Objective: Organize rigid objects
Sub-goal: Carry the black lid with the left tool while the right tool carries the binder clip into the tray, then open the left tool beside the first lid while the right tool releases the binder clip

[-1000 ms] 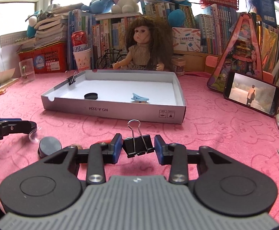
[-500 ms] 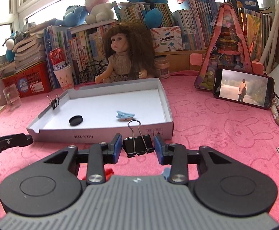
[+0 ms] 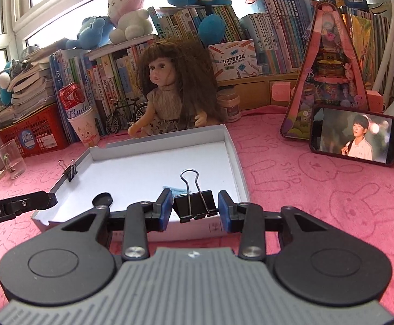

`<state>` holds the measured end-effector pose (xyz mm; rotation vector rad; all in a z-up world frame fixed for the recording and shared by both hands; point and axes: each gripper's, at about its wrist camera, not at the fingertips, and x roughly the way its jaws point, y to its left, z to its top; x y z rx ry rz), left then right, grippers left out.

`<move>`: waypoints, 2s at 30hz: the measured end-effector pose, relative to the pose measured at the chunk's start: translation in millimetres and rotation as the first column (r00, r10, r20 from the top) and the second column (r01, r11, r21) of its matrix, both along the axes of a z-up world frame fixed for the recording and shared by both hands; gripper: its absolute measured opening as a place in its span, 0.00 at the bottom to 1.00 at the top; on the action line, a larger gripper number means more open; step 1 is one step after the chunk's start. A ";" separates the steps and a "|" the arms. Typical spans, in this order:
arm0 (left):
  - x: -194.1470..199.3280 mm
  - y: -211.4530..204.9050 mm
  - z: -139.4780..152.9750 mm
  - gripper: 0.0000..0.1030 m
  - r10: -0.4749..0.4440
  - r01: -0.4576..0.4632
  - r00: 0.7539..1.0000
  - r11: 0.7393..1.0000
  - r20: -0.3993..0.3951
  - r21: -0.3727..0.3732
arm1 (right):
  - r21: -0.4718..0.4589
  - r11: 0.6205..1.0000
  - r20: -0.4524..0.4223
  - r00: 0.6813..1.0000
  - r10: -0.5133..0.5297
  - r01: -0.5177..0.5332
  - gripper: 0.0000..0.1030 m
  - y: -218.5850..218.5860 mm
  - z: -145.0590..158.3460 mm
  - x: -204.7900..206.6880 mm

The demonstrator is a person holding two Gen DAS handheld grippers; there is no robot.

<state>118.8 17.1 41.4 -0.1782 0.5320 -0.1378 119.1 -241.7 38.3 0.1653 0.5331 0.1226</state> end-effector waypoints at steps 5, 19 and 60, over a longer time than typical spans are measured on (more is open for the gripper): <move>30.6 1.8 -8.7 0.26 0.037 -0.037 0.998 0.999 -0.047 0.003 | 0.031 0.998 -0.065 0.997 -0.045 0.047 0.40 -6.2 -5.3 36.2; 74.2 -1.7 -32.8 0.26 0.055 -0.057 0.988 0.998 -0.147 -0.010 | 0.056 0.995 -0.182 0.981 -0.069 0.080 0.41 -5.3 -24.6 81.2; -4.8 -19.7 -1.6 0.74 -0.067 0.068 0.998 0.996 -0.021 0.056 | 0.027 0.996 -0.018 0.996 0.085 -0.085 0.86 2.5 -2.5 17.6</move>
